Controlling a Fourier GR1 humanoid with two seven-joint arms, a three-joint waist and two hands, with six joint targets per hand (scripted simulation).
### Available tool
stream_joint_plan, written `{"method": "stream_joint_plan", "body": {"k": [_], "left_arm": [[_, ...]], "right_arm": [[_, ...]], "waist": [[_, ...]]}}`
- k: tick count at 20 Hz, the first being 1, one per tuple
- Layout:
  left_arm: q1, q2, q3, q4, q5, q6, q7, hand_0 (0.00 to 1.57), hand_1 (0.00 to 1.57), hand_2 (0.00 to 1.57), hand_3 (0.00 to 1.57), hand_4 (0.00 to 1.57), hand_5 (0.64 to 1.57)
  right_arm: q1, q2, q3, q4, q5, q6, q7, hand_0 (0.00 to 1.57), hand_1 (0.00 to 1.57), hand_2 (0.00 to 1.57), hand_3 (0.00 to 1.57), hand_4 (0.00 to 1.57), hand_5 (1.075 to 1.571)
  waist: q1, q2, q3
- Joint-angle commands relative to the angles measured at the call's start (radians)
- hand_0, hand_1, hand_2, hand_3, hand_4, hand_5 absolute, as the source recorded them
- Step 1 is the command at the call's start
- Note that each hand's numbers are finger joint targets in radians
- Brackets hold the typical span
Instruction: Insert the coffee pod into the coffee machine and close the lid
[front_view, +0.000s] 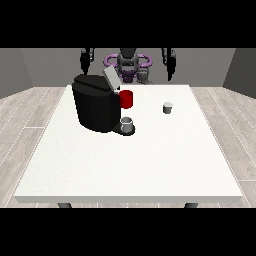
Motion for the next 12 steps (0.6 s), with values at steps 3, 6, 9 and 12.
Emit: {"method": "stream_joint_plan", "body": {"k": [3,6,9,12], "left_arm": [[0.044,0.009,0.022,0.007,0.055,-0.071,-0.101,0.0,0.0,0.0,0.0,0.31,1.571],[0.043,0.083,0.105,0.038,0.116,-0.158,-0.189,0.0,0.0,0.0,0.0,0.31,1.571],[-0.011,0.146,0.114,0.055,0.008,-0.104,-0.176,0.0,0.0,0.0,0.0,0.21,1.571],[-0.086,0.203,0.143,0.094,-0.002,-0.125,-0.095,0.0,0.0,0.0,0.0,0.0,1.571]], "right_arm": [[0.033,-0.054,-0.055,0.034,-0.014,0.037,-0.007,0.0,0.0,0.0,0.0,0.13,1.571],[0.06,-0.064,-0.055,0.025,-0.022,0.062,-0.008,0.0,0.0,0.0,0.0,0.13,1.571],[0.038,0.022,-0.093,-0.003,-0.021,-0.06,-0.087,0.0,0.0,0.0,0.0,0.09,1.571],[0.013,0.061,-0.068,0.003,0.002,-0.094,-0.108,0.0,0.0,0.0,0.0,0.14,1.571]], "waist": [[0.017,-0.012,0.0293],[0.011,-0.023,0.0292],[-0.04,-0.012,0.0293],[-0.044,0.019,0.0295]]}}
